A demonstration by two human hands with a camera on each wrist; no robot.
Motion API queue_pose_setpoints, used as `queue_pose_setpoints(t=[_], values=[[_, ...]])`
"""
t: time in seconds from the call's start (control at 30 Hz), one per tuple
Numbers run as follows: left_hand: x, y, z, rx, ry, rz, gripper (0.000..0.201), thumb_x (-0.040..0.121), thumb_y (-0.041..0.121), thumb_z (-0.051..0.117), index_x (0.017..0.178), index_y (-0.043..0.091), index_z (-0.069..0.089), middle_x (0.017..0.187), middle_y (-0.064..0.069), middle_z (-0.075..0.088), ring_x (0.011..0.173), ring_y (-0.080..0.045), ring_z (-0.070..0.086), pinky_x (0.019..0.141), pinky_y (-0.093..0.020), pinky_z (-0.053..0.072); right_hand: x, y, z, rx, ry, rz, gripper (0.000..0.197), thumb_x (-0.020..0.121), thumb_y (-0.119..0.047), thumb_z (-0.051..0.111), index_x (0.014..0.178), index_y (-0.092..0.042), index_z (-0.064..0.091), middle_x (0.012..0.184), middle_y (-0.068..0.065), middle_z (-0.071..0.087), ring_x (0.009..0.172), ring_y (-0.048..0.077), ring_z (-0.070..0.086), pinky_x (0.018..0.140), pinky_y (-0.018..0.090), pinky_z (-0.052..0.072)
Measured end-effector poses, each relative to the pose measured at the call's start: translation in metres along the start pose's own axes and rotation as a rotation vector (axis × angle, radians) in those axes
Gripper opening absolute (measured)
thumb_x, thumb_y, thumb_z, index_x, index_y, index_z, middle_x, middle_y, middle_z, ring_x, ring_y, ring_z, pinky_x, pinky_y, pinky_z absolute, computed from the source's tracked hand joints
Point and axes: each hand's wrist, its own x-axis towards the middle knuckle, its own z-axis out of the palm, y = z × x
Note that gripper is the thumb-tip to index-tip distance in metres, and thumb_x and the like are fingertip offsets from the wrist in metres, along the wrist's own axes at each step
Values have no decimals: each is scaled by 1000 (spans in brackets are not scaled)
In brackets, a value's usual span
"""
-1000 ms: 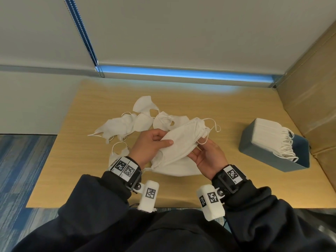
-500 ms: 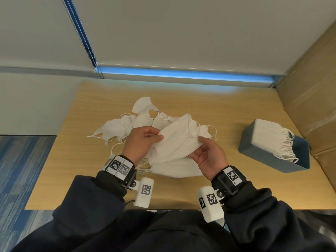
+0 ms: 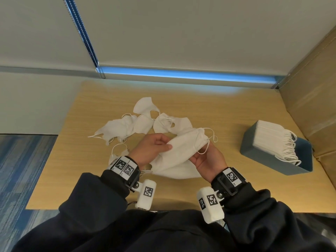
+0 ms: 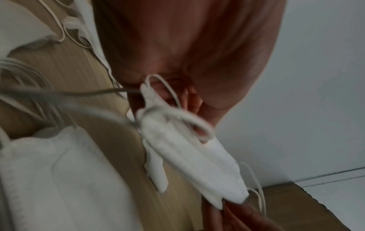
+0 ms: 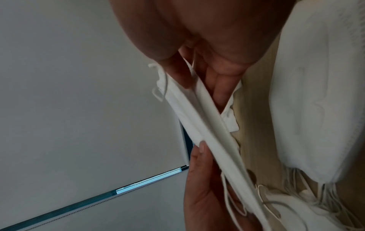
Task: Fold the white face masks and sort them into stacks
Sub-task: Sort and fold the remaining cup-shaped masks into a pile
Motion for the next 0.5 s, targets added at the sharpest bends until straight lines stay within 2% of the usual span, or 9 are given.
queue_pose_setpoints(t=[0.07, 0.1, 0.2, 0.3, 0.43, 0.5], values=[[0, 2, 3, 20, 44, 27, 16, 89, 10, 76, 104, 5, 71, 90, -8, 79, 82, -15, 72, 78, -29, 54, 1, -3, -4, -32, -56, -12, 42, 98, 3, 46, 139, -2, 54, 132, 24, 65, 119, 41, 64, 94, 49, 57], [-1, 4, 3, 39, 67, 45, 17, 88, 10, 77, 103, 7, 71, 82, -3, 78, 78, -11, 71, 73, -25, 53, 1, -5, -7, -58, -92, -26, 50, 94, 13, 45, 140, -5, 53, 129, 23, 66, 116, 42, 64, 94, 52, 57], [-3, 8, 0, 86, 130, 102, 18, 86, 13, 80, 101, 14, 70, 69, 4, 75, 64, -4, 65, 60, -17, 48, -3, -8, -12, -140, -209, -55, 60, 89, 21, 49, 139, -10, 50, 123, 18, 66, 111, 38, 64, 94, 59, 55], [-3, 7, -1, 98, 146, 172, 18, 83, 17, 83, 100, 22, 75, 70, 1, 74, 69, -8, 66, 67, -19, 50, -3, -8, -13, -159, -218, -32, 62, 85, 19, 61, 139, -10, 51, 126, 18, 64, 115, 37, 66, 93, 58, 56], [-7, 2, 0, 104, 109, 218, 22, 83, 19, 84, 104, 22, 79, 75, -2, 72, 76, -9, 67, 77, -18, 51, 2, -7, -14, -179, -54, -53, 37, 89, 9, 65, 122, -7, 64, 113, 17, 73, 94, 30, 74, 83, 54, 60], [-10, 0, -2, 112, 51, 212, 28, 83, 17, 84, 109, 23, 77, 81, 5, 72, 82, -6, 68, 79, -16, 51, 4, -8, -18, -177, 4, -71, 33, 91, 7, 64, 121, -8, 64, 111, 17, 74, 94, 33, 73, 81, 55, 60]])
